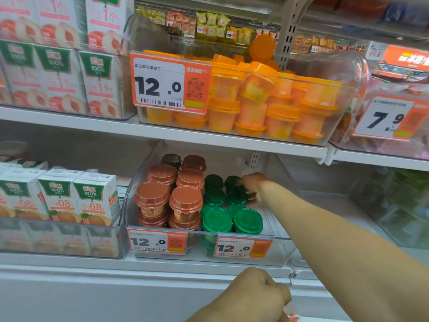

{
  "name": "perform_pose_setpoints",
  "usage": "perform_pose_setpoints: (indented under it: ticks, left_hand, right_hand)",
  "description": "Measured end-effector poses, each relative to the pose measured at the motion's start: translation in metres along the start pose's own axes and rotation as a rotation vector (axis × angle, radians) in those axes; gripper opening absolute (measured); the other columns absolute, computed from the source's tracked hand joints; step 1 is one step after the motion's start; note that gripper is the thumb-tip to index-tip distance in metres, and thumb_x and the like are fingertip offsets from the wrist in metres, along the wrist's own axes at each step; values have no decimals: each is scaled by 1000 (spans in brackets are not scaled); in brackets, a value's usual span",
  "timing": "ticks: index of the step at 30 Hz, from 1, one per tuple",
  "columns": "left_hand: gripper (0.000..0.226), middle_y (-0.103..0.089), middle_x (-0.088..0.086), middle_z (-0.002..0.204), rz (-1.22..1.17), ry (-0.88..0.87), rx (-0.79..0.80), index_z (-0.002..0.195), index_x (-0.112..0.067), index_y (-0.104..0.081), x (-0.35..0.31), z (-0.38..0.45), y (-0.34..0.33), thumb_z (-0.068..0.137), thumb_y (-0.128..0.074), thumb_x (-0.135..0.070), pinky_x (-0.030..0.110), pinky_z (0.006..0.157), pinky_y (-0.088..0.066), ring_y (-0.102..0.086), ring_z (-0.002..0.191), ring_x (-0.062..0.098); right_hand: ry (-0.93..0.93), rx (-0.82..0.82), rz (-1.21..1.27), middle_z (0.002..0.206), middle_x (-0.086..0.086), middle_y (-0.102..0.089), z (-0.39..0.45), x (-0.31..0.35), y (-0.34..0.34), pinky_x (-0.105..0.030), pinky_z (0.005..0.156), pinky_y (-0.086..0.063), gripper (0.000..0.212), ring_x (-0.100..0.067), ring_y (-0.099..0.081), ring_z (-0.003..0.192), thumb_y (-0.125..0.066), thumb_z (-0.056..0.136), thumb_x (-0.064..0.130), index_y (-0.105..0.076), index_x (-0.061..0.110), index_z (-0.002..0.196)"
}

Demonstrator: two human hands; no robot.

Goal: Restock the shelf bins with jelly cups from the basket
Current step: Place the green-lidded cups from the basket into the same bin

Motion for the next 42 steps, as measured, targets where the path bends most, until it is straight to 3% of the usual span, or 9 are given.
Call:
perform_pose_setpoints:
  ticks: [8, 13, 15, 18, 21, 25, 29, 36, 42]
  left_hand:
    - [16, -72, 0, 80, 85, -75, 6, 98, -12, -58, -9, -7, -15, 93, -50, -26, 17, 43, -31, -56, 53, 14]
    - [24, -73, 18, 94, 388, -153, -140, 87, -5, -65, 8, 3, -34, 91, -48, -22, 26, 63, -50, -67, 68, 24]
    - [23, -71, 18, 94, 487, -142, -150, 91, -2, -65, 26, 14, -54, 90, -50, -20, 33, 68, -55, -69, 87, 33]
    - [27, -70, 18, 109, 582, -104, -116, 106, 0, -66, 60, 29, -92, 95, -51, -19, 31, 79, -55, -68, 100, 33]
    - [22, -67, 20, 117, 611, -74, -98, 104, -4, -67, 91, 45, -134, 95, -52, -17, 30, 80, -51, -65, 105, 33]
    - [12, -65, 13, 91, 666, -90, -103, 85, -14, -59, 131, 74, -196, 94, -51, -16, 42, 81, -54, -61, 85, 25]
    - [7, -57, -2, 90, 700, -198, -277, 92, -22, -53, 138, 104, -228, 90, -59, -19, 35, 75, -54, -57, 85, 18]
    - [45, -51, 4, 121, 807, -372, -453, 126, -14, -53, 108, 171, -240, 83, -67, -17, 35, 103, -46, -50, 114, 21]
    - [66, -46, 3, 132, 919, -301, -460, 142, -18, -43, 118, 207, -247, 85, -74, -27, 34, 111, -41, -46, 124, 22]
  right_hand:
    - [489, -153, -472, 109, -7, -68, -111, 40, 51, -28, 76, -47, 24, -23, -61, 94, -51, 98, 19, -69, 11, 112]
    - [762, -555, -295, 57, 10, -61, -233, -27, 118, -27, 61, -44, 14, -12, -59, 59, -58, 93, 21, -66, 21, 82]
    - [715, -619, -208, 52, 5, -57, -246, -92, 126, -32, 56, -38, 14, -15, -54, 53, -61, 93, 21, -63, 19, 79]
    - [418, -444, -292, 56, 6, -57, -222, -230, 102, -30, 57, -36, 6, -11, -54, 54, -61, 92, 22, -60, 21, 86]
    - [35, -218, -488, 91, -4, -70, -210, -380, 80, -31, 72, -50, 20, -24, -65, 85, -62, 87, 22, -63, 17, 107]
    - [-199, -182, -603, 134, -7, -48, -233, -499, 89, -37, 93, -51, 40, -26, -57, 112, -60, 92, 23, -53, 18, 131]
    - [-246, -384, -663, 131, -7, -42, -239, -530, 112, -38, 96, -49, 55, -26, -45, 119, -67, 84, 15, -48, 24, 135]
    - [-222, -480, -496, 154, -10, -29, -227, -543, 129, -47, 105, -42, 59, -33, -35, 137, -71, 85, 19, -44, 25, 137]
    - [-177, -497, -328, 123, -2, -56, -213, -536, 143, -42, 96, -47, 49, -25, -51, 111, -78, 80, 26, -52, 20, 121]
Point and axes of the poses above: each hand's wrist, its own z-axis towards the middle knuckle, its own y-axis out of the back of the hand, x = y × z, the point moved 8 cm from there along z, towards the middle knuckle
